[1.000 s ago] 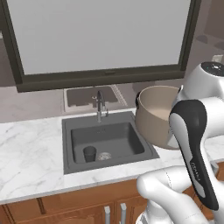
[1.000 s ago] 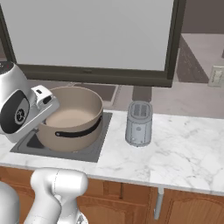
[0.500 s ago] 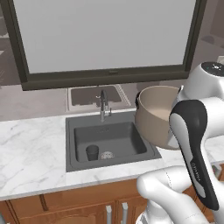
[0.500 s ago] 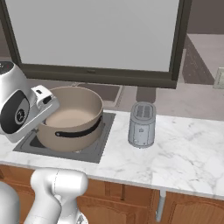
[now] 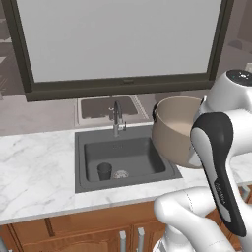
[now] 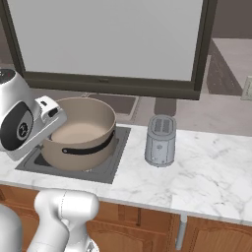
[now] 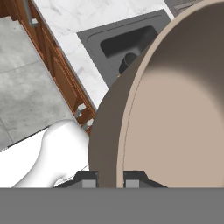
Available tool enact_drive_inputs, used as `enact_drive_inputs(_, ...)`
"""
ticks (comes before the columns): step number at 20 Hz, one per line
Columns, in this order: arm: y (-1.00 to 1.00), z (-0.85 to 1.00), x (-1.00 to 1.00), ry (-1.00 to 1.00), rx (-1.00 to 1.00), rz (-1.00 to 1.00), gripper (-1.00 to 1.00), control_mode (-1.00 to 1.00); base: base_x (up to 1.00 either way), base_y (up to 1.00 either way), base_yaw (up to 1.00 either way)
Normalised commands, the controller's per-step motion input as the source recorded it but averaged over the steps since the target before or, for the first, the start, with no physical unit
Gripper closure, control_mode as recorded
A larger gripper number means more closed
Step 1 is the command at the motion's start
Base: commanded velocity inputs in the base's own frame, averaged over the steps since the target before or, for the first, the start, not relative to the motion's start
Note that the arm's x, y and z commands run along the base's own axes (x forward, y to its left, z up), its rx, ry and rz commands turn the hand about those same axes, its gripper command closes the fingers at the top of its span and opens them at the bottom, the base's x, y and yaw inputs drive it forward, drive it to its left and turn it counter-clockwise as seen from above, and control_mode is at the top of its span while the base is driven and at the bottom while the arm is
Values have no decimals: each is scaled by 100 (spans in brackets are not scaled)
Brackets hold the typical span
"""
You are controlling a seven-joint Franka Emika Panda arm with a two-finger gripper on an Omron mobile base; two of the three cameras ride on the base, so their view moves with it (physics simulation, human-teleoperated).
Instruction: Pick the pot and glass cup and place them in the sink. Then turn on the water.
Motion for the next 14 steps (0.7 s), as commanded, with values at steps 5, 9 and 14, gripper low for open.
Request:
enact_drive_inputs(5, 0, 0, 0, 0, 0, 0, 100, 100, 0, 0, 0)
enact_drive_inputs(9, 0, 0, 0, 0, 0, 0, 100, -100, 0, 0, 0)
enact_drive_inputs(14, 0, -5, 5, 0, 0, 0, 100, -100, 0, 0, 0)
